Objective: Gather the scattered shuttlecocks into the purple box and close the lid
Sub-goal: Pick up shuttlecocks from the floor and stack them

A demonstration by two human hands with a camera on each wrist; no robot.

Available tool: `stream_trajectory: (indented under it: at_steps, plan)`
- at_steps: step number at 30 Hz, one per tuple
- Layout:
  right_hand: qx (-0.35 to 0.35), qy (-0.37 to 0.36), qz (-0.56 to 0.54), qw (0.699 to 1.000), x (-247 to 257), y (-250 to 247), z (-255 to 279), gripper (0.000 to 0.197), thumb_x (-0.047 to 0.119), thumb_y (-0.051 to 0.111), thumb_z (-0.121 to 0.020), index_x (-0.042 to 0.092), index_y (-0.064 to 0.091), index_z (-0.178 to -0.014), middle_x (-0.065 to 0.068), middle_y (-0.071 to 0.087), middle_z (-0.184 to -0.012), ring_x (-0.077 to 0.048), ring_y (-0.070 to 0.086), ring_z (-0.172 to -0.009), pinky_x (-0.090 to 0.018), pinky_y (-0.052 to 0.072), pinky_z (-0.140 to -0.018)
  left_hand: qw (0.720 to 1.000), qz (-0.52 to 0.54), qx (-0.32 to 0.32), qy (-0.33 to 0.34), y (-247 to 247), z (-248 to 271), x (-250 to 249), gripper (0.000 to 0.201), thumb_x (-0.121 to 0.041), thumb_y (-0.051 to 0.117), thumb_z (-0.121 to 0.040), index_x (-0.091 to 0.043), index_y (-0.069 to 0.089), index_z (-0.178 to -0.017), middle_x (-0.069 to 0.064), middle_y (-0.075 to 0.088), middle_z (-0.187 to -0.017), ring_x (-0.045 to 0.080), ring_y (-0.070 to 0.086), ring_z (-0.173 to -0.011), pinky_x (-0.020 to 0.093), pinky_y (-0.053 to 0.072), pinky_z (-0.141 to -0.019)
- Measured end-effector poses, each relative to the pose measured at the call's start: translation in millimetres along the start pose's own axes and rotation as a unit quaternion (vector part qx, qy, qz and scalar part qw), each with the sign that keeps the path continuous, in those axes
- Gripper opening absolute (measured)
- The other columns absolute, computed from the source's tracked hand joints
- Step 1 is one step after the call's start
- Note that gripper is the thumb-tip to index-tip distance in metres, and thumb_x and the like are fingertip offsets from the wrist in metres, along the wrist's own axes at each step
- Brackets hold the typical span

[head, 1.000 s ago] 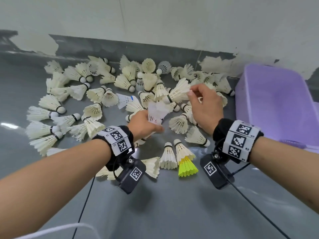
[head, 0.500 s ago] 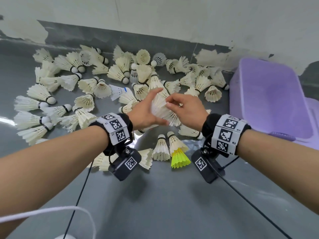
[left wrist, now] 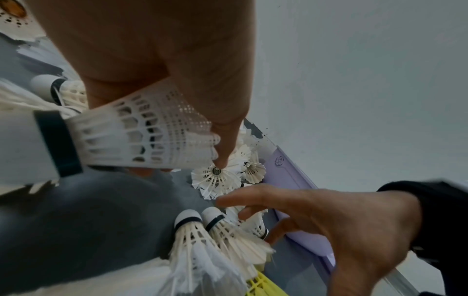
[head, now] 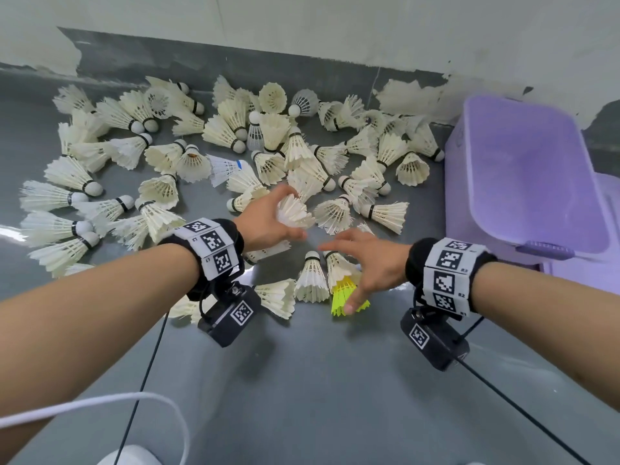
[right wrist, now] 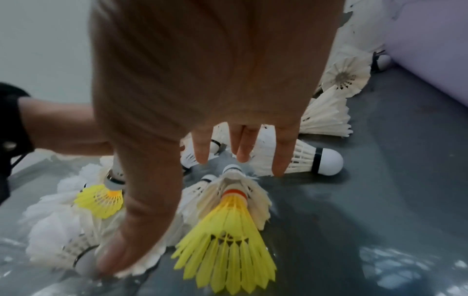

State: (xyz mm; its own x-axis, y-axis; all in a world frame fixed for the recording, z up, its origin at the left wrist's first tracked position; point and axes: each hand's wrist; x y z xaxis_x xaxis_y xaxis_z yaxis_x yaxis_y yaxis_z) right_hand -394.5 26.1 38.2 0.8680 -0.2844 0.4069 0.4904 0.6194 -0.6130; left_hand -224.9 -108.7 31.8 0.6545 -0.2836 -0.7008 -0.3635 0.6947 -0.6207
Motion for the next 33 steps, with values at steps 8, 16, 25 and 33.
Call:
stream_trajectory:
  at_steps: [8,16,25,33]
  plan:
    - [-0.039,-0.015,0.071,0.997,11.4,10.6,-13.6,0.078,0.007,0.062,-0.073,0.027,0.036,-0.144,-0.005,0.027,-0.150,-0.024,0.027,-0.139,-0.032,0.035,-0.110,1.000,0.001,0.020,0.009,9.4,-4.3,-7.8,0.064,-0.029,0.079,-0.076,-0.025,0.043,-0.129,0.007,0.053,-0.132,0.019,0.051,-0.108,0.026,0.038,-0.089]
    - [-0.283,0.025,-0.080,0.956,9.1,-20.6,-9.5,0.026,0.003,0.046,-0.086,0.008,0.067,-0.100,-0.009,0.068,-0.099,-0.023,0.059,-0.091,-0.023,0.038,-0.074,0.999,-0.019,0.025,0.013,8.8,-2.4,-3.7,0.059,-0.029,0.079,-0.076,-0.025,0.045,-0.123,0.006,0.055,-0.125,0.023,0.052,-0.109,0.027,0.036,-0.086]
    - [-0.332,0.056,-0.475,0.813,7.9,-71.5,-2.8,0.021,0.003,0.046,-0.091,0.017,0.051,-0.077,-0.011,0.055,-0.093,-0.025,0.057,-0.092,-0.034,0.059,-0.079,0.998,-0.019,0.023,0.056,8.8,2.6,-12.4,0.084,-0.026,0.080,-0.074,-0.036,0.030,-0.141,0.004,0.052,-0.133,0.021,0.050,-0.116,0.024,0.033,-0.089]
    - [-0.208,0.100,-0.396,0.889,29.9,-74.7,-0.9,0.018,0.003,0.033,-0.100,0.015,0.046,-0.101,-0.013,0.046,-0.093,-0.011,0.049,-0.073,-0.043,0.049,-0.099,0.996,0.032,-0.003,0.087,6.5,5.6,-34.8,0.084,-0.019,0.081,-0.073,-0.028,0.033,-0.140,-0.008,0.047,-0.111,0.010,0.047,-0.094,-0.001,0.033,-0.062]
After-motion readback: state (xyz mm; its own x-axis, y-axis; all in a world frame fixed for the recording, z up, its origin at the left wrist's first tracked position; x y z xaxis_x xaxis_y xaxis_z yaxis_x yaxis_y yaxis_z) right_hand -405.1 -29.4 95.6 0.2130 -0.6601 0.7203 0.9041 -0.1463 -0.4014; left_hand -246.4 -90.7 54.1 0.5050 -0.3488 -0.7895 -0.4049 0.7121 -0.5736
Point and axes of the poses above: each hand's wrist, its own z-axis away from the middle knuckle, its own y-axis out of the palm, x = y × z
